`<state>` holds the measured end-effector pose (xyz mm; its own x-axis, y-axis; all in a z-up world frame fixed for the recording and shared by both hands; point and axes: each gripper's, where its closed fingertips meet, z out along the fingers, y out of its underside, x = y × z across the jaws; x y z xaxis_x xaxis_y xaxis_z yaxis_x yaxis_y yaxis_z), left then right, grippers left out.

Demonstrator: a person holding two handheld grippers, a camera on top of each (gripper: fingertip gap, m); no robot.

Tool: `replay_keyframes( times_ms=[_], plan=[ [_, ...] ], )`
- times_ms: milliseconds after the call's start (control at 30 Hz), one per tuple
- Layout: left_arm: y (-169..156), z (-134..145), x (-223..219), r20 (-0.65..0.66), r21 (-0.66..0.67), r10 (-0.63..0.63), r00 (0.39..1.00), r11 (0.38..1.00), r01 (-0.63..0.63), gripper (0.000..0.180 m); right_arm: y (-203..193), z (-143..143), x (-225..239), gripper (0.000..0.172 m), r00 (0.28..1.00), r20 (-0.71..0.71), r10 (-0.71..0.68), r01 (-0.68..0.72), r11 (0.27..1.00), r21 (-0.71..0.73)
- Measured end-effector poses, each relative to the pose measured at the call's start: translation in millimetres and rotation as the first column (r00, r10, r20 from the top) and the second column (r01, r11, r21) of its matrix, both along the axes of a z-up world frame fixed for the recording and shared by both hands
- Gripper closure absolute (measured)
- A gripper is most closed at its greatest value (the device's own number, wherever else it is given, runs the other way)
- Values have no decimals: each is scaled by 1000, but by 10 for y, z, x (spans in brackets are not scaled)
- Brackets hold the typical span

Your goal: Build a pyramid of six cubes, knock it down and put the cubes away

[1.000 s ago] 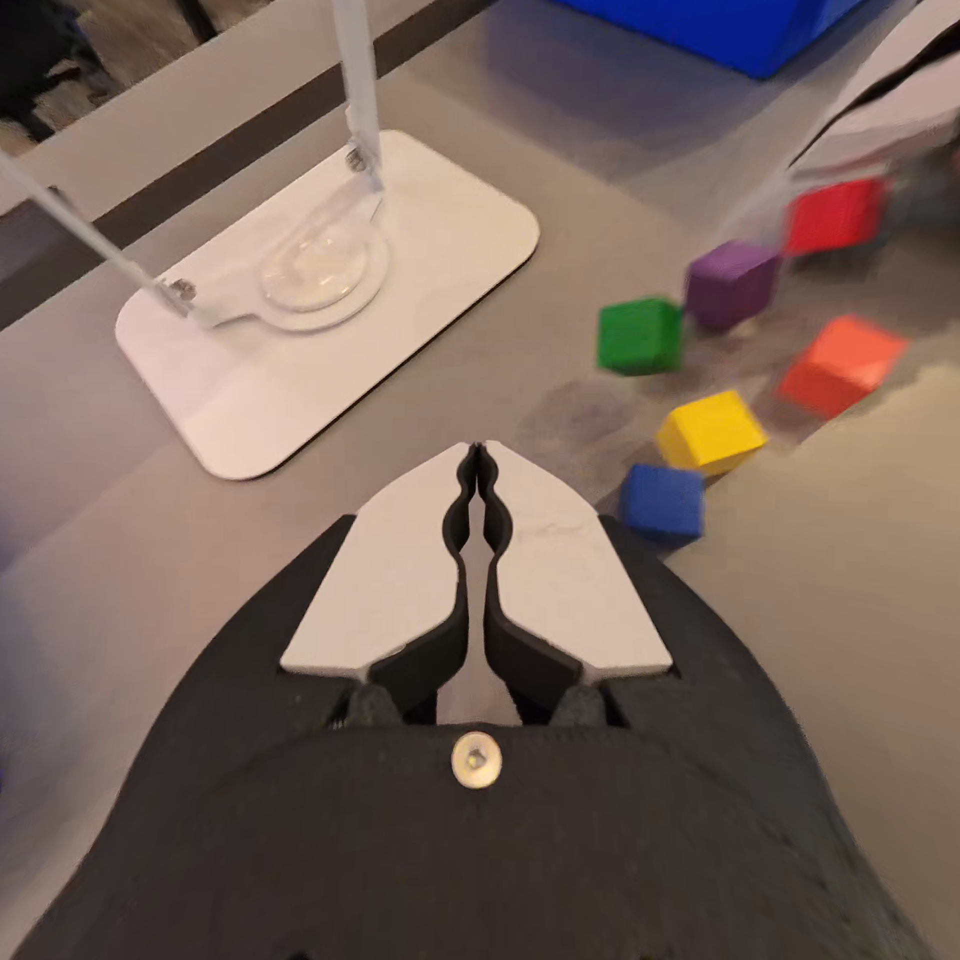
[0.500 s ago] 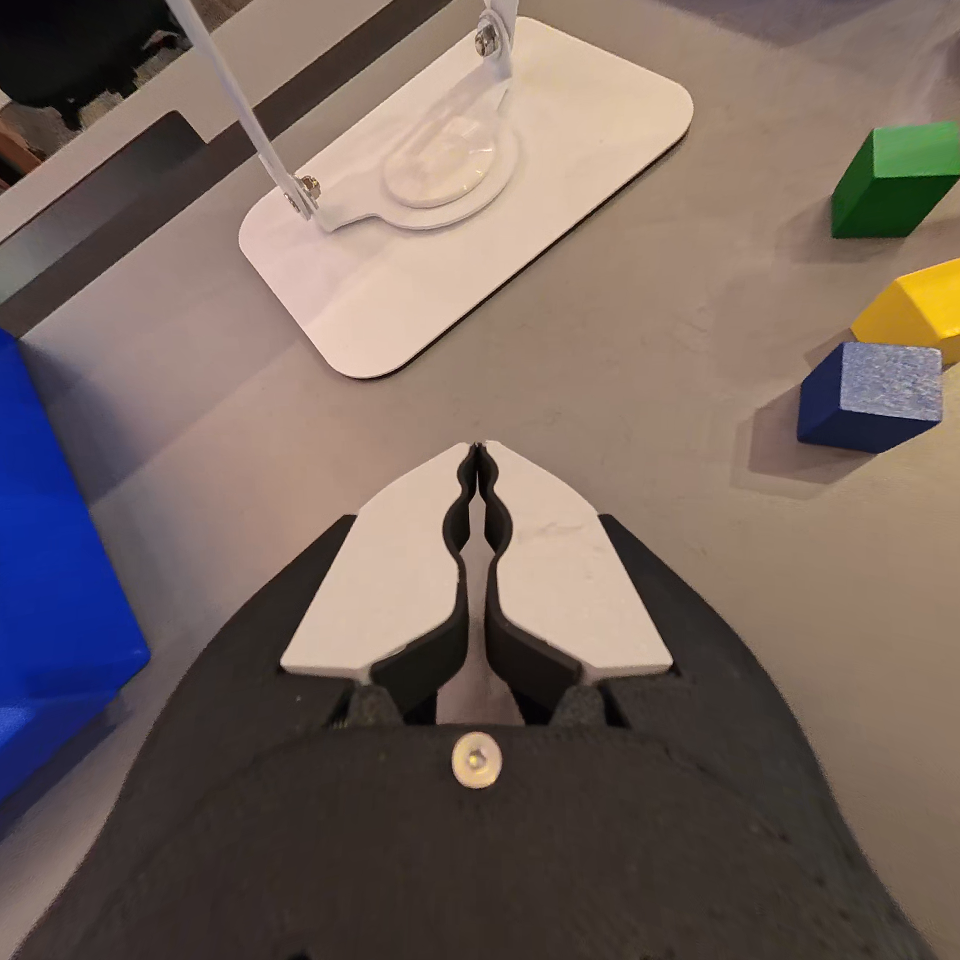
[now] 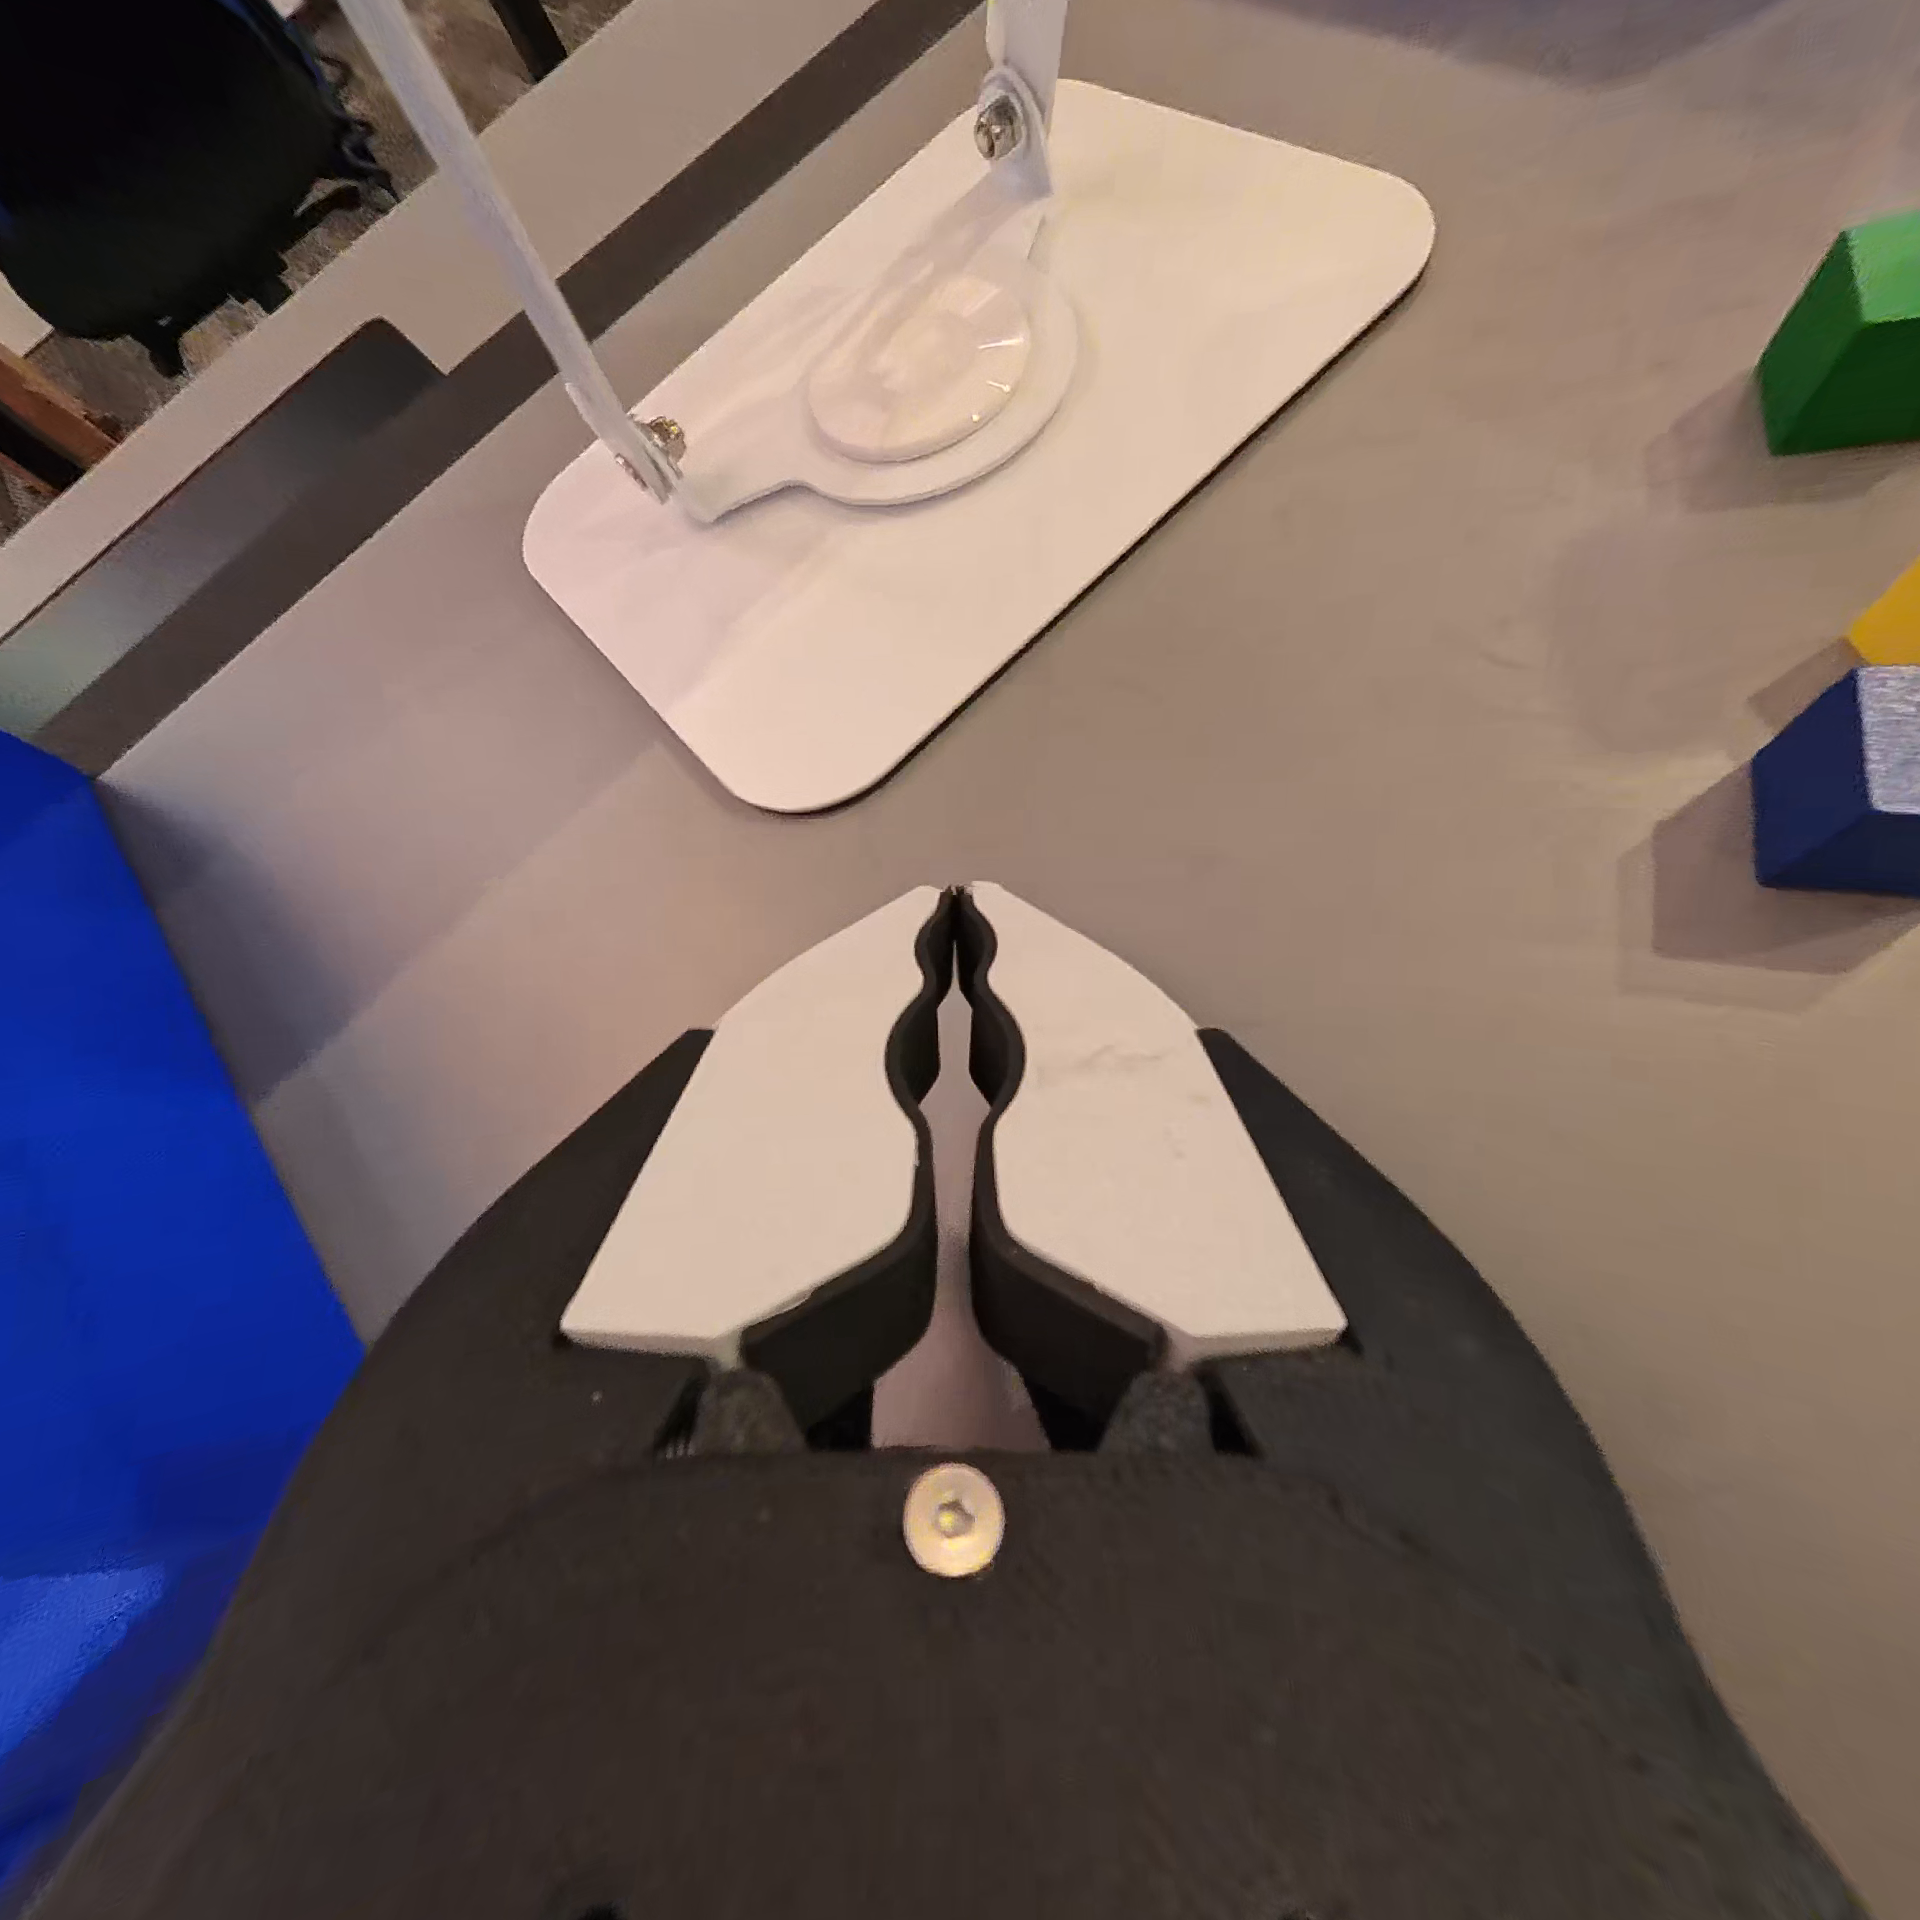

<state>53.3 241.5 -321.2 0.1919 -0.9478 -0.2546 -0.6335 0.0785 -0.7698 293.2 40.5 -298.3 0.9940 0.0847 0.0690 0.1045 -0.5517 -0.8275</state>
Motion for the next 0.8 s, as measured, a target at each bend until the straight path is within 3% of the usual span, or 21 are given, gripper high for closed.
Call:
replay_keyframes(
  times_ms=[233, 367, 800],
  plan=[
    [239, -47, 28, -35, 25, 2, 999, 1000, -1, 180, 42, 4, -66, 142, 997, -67, 36, -36, 999, -5],
    [229, -42, 33, -31, 23, -10, 999, 1000, 11, 180, 68, -74, -104, 131, 997, -52, 50, -55, 995, -87],
    [187, -85, 43, -70, 64, -31, 997, 997, 36, 180, 99, -364, -93, 123, 995, -25, 94, -96, 919, -383]
  ],
)
